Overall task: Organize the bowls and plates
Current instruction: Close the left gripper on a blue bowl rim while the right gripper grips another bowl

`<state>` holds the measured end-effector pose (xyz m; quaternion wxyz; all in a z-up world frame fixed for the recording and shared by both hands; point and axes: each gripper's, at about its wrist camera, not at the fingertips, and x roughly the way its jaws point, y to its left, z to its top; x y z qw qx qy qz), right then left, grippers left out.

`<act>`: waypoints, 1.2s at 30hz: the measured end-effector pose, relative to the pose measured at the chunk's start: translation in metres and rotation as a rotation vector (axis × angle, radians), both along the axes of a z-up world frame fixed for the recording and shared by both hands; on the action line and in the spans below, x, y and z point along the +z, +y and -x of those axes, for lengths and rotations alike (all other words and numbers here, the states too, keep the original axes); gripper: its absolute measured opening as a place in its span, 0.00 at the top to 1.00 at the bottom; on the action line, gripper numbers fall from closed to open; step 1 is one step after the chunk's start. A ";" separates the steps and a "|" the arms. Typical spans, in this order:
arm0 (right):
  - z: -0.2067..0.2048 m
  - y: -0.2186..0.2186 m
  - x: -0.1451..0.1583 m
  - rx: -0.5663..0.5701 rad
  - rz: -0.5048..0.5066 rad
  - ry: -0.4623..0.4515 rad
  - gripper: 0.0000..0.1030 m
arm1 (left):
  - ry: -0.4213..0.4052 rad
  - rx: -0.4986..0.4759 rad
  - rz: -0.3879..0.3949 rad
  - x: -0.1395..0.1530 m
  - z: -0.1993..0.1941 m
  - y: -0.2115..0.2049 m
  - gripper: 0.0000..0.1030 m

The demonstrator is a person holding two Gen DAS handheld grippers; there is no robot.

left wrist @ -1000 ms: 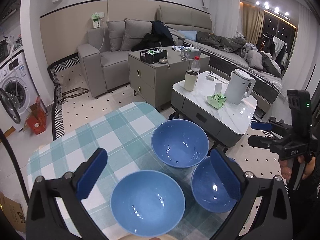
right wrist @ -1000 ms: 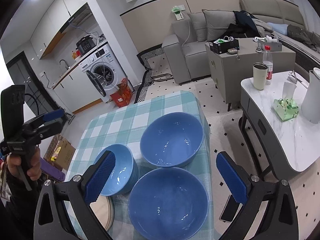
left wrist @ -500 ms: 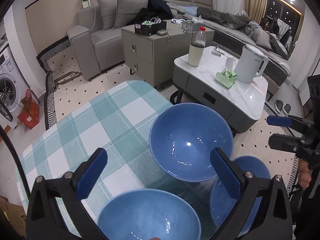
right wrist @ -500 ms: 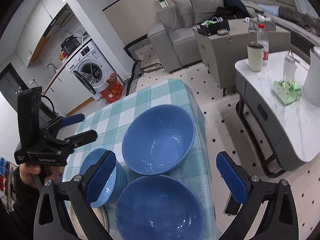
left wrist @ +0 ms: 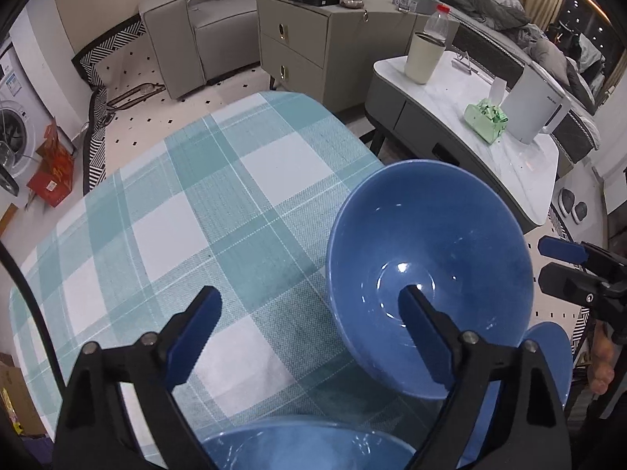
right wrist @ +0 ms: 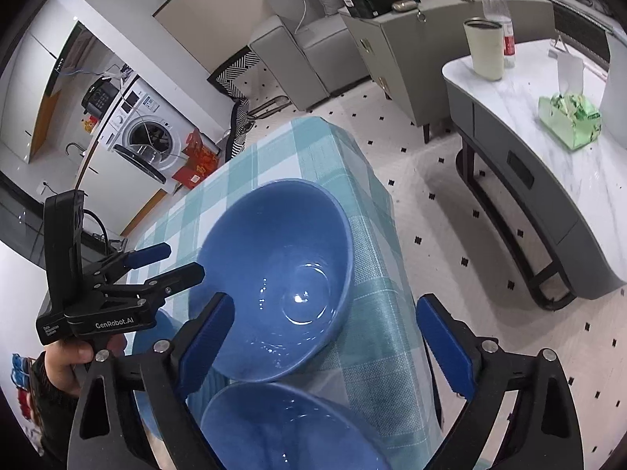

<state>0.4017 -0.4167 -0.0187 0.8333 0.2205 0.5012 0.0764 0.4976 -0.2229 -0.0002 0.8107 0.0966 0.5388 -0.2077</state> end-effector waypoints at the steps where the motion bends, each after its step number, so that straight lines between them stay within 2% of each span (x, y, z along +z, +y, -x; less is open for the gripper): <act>1: -0.002 0.000 -0.004 0.002 0.000 0.008 0.10 | -0.001 -0.003 -0.007 -0.002 -0.001 -0.001 0.13; 5: -0.004 0.000 -0.020 0.015 -0.004 0.038 0.17 | 0.008 -0.015 -0.012 -0.011 -0.003 -0.003 0.15; 8: -0.008 -0.002 -0.032 0.014 -0.034 0.067 0.19 | 0.035 -0.026 -0.013 -0.018 -0.005 -0.004 0.26; 11: -0.012 -0.004 -0.040 0.019 -0.066 0.084 0.26 | 0.045 -0.025 -0.011 -0.022 -0.007 -0.003 0.29; 13: -0.013 -0.004 -0.044 0.017 -0.080 0.092 0.27 | 0.046 -0.024 -0.007 -0.022 -0.007 -0.002 0.30; 15: -0.015 -0.004 -0.048 0.017 -0.094 0.109 0.27 | 0.051 -0.026 0.000 -0.021 -0.008 -0.002 0.35; 20: -0.019 -0.002 -0.053 0.029 -0.110 0.111 0.34 | 0.083 -0.033 0.013 -0.025 -0.010 -0.003 0.50; 27: -0.020 0.004 -0.053 0.044 -0.135 0.122 0.36 | 0.109 -0.048 0.011 -0.029 -0.006 -0.004 0.61; 36: -0.020 0.009 -0.052 0.061 -0.124 0.122 0.50 | 0.124 -0.057 0.030 -0.028 -0.002 -0.005 0.80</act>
